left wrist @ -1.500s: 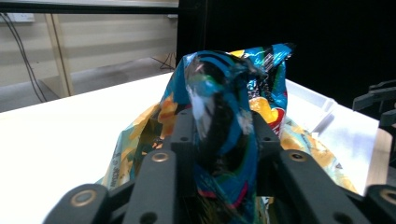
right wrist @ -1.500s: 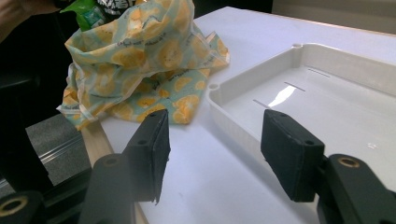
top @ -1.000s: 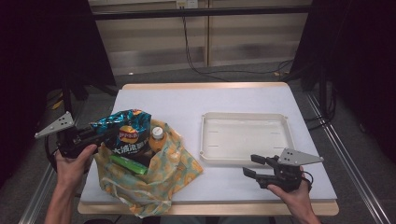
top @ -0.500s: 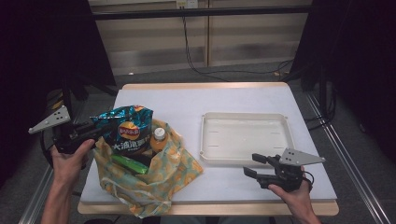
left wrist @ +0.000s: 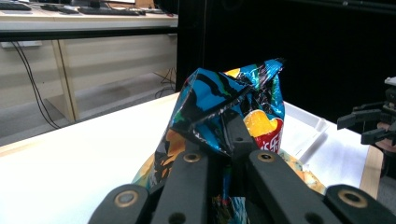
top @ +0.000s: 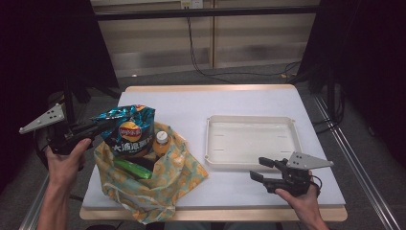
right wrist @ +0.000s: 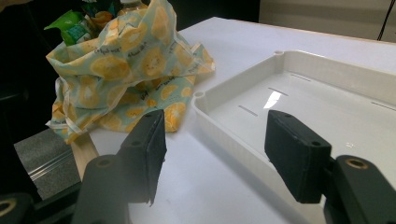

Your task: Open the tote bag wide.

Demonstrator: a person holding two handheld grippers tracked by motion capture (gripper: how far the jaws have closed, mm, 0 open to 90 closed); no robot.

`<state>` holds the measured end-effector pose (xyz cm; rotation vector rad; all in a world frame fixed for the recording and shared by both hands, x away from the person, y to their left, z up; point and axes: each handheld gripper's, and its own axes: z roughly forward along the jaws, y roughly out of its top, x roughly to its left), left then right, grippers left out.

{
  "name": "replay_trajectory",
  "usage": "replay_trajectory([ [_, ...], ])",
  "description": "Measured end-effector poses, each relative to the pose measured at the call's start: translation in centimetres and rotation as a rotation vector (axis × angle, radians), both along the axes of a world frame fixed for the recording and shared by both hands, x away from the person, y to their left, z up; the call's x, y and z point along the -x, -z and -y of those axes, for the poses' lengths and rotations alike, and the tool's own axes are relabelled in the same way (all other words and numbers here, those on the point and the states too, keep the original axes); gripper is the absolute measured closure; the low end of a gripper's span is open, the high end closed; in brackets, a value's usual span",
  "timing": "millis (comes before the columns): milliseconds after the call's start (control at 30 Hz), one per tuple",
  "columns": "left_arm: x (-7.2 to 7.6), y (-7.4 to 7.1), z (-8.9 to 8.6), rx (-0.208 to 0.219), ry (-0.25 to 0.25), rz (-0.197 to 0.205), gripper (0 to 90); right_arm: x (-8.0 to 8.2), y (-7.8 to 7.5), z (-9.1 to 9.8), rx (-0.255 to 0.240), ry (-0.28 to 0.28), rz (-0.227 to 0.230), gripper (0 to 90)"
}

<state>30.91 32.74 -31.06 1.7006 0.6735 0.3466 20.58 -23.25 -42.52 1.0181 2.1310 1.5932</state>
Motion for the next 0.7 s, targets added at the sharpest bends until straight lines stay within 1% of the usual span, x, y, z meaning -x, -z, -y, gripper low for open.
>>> replay_trajectory([
  [33,-0.1,-0.3,0.1,0.016,0.010,0.001,88.6,0.0,0.0,0.0,-0.002,0.000,0.002,38.5],
  [67,-0.1,-0.5,0.1,0.023,0.012,0.009,88.7,0.0,0.0,0.1,-0.001,0.001,0.002,38.4],
  [100,0.0,-0.7,0.1,0.015,0.005,0.012,88.9,0.1,0.0,0.1,-0.004,0.003,0.000,38.4],
  [200,-0.1,-1.0,0.1,0.016,0.004,0.010,89.0,0.1,-0.1,0.2,-0.008,0.002,0.002,38.1],
  [233,-0.3,-1.2,0.2,0.022,0.017,0.013,89.0,0.1,-0.1,0.2,-0.011,0.000,0.002,38.0],
  [267,-0.3,-1.2,0.2,0.022,0.019,0.017,89.0,0.1,-0.1,0.2,-0.011,0.003,-0.001,37.9],
  [300,-0.2,-1.3,0.2,0.013,0.009,0.020,89.0,0.1,-0.1,0.2,-0.012,0.004,0.001,37.9],
  [333,-0.2,-1.3,0.2,0.013,0.009,0.020,88.9,0.1,-0.1,0.2,-0.012,0.004,0.001,37.9],
  [400,-0.3,-1.5,0.3,0.019,0.010,0.025,89.0,0.1,-0.1,0.2,-0.013,0.004,0.002,37.9],
  [433,-0.4,-1.8,0.3,0.038,0.010,0.030,89.0,0.1,0.0,0.1,-0.011,0.005,0.002,37.8],
  [533,-0.4,-2.2,0.3,0.033,0.008,0.032,89.1,0.1,0.0,0.1,-0.011,0.003,0.001,37.9],
  [567,-0.4,-2.6,0.4,0.036,0.003,0.041,89.1,0.1,0.0,0.1,-0.010,0.001,0.001,37.8],
  [667,-0.4,-3.0,0.4,0.044,0.004,0.049,89.2,0.1,0.0,0.2,-0.015,0.002,-0.002,37.8],
  [700,-0.5,-3.5,0.3,0.061,0.008,0.059,89.1,0.1,0.0,0.2,-0.014,0.006,0.000,37.7],
])
